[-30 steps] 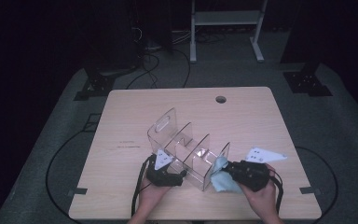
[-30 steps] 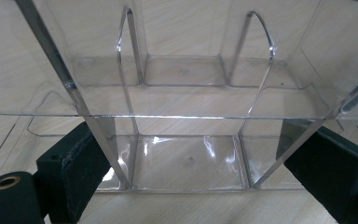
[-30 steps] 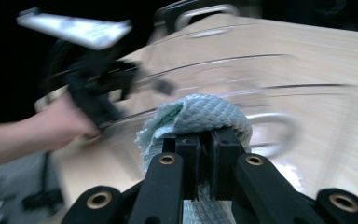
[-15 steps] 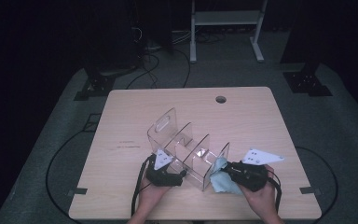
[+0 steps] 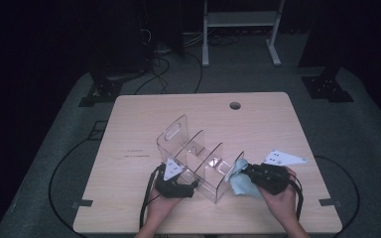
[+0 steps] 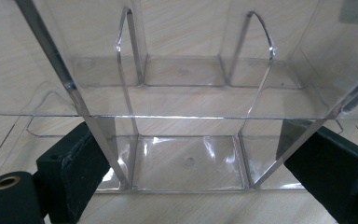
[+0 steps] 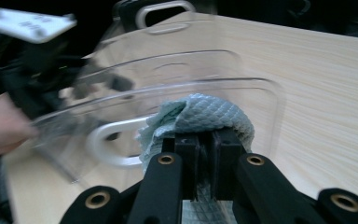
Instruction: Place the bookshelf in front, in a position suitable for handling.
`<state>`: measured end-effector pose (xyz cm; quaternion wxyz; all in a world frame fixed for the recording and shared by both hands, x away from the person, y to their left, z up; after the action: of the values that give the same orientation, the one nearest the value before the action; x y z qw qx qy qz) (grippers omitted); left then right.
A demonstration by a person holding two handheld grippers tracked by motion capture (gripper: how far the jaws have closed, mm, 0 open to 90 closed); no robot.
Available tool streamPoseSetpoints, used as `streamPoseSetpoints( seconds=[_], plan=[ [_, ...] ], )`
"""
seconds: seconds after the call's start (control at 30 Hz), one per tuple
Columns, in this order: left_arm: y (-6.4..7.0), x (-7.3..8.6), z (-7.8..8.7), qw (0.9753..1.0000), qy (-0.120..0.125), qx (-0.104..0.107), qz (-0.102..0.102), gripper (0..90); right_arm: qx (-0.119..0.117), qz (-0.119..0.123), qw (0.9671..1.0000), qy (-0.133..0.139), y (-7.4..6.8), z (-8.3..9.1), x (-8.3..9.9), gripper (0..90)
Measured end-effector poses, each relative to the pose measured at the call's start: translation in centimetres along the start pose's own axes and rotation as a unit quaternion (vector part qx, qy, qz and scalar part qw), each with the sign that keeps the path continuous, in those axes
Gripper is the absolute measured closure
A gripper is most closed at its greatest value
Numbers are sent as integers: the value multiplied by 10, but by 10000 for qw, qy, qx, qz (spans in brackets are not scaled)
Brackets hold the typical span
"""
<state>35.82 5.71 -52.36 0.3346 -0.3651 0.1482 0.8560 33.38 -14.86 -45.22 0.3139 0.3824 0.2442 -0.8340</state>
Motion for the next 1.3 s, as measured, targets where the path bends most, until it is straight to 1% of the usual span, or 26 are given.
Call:
streamPoseSetpoints(
  seconds=[0.03, 0.07, 0.1, 0.17, 0.2, 0.23, 0.27, 0.3, 0.37, 0.43, 0.47, 0.5, 0.53, 0.63, 0.67, 0.73, 0.83, 0.87, 0.9, 0.97, 1.03, 1.1, 1.17, 1.2, 1.23, 1.3],
  plan=[
    [0, 0, 0, 10000, -1, 1, -1, 86, -15, 52, 10000, -7, -3, 1, 0, 835],
    [1, 0, 0, 10000, 3, -5, 0, 86, 16, 37, 10000, -9, -3, 2, -1, 835],
    [1, 0, 0, 10000, 4, -5, 3, 86, 73, 14, 10000, -5, 1, 2, -1, 836],
    [1, 0, 0, 10000, 9, -11, 5, 86, 205, -159, 9997, 7, 13, 1, -2, 836],
    [1, 0, 0, 10000, 9, -15, 6, 86, 212, -289, 9994, 13, 18, 0, -2, 836],
    [1, 0, 0, 10000, 14, -23, 5, 86, 167, -381, 9991, 25, 21, 0, -1, 837],
    [1, 0, 0, 10000, 13, -24, 10, 86, 146, -415, 9990, 40, 21, -1, -1, 837],
    [1, 0, 0, 10000, 14, -20, 13, 86, 138, -374, 9992, 25, 19, -1, 0, 837],
    [1, 0, 0, 10000, 15, -16, 6, 86, -50, -241, 9997, 63, 5, -1, 1, 837],
    [1, 0, 0, 10000, 14, -12, 2, 86, -201, -38, 9998, 60, -9, 2, 0, 837],
    [1, 0, 0, 10000, 16, -7, -1, 86, -125, 43, 9999, 35, -11, 2, 0, 838],
    [1, 0, 0, 10000, 12, -11, -2, 86, -27, 88, 10000, 0, -10, 2, -1, 839],
    [1, 0, 0, 10000, 15, -20, 8, 86, -10, 59, 10000, 4, -7, 2, -2, 839],
    [1, 0, -1, 10000, 12, -28, 12, 86, 103, -233, 9997, 36, 9, 1, -4, 839],
    [1, 0, -1, 10000, 17, -29, 15, 85, 77, -292, 9995, 46, 12, 0, -3, 839],
    [1, 0, -1, 10000, 20, -29, 16, 86, 61, -290, 9995, 63, 7, 1, -3, 838],
    [1, 0, 0, 10000, 20, -27, 17, 86, -57, -99, 9999, 56, -9, 2, -2, 838],
    [1, 0, 0, 10000, 16, -26, 11, 86, -83, -20, 10000, 38, -12, 2, -2, 838],
    [1, 0, -1, 10000, 18, -27, 11, 86, -50, 20, 10000, 11, -13, 2, -2, 839],
    [1, -1, -1, 10000, 23, -30, 20, 85, -8, -4, 10000, -11, -8, 2, -2, 839],
    [2, -1, -1, 10000, 26, -41, 27, 85, 43, -139, 9999, 16, -1, 1, -3, 839],
    [2, -1, -1, 10000, 20, -40, 28, 85, 47, -196, 9998, 44, 0, 1, -3, 839],
    [2, -1, -1, 10000, 16, -31, 26, 85, -25, -87, 9999, 58, -7, 2, -2, 839],
    [2, -1, -1, 10000, 17, -29, 25, 85, 20, -24, 10000, 41, -8, 2, -2, 839],
    [2, -1, -1, 10000, 15, -30, 20, 85, 58, 10, 10000, -8, -8, 2, -2, 839],
    [2, -1, -1, 10000, 11, -29, 17, 85, 66, -65, 10000, 25, -2, 5, -5, 840]
  ],
)
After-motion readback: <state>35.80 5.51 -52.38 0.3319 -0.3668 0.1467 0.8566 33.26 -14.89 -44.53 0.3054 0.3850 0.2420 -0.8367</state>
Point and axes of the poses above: each handheld gripper's, and its own axes: z roughly backward along the jaws, x roughly out of its underside, y roughly to its right, the point moved 9 cm from there along -z, roughly forward along the jaws, and after that the axes turned 12 degrees about -y, right-handed, at the moved point
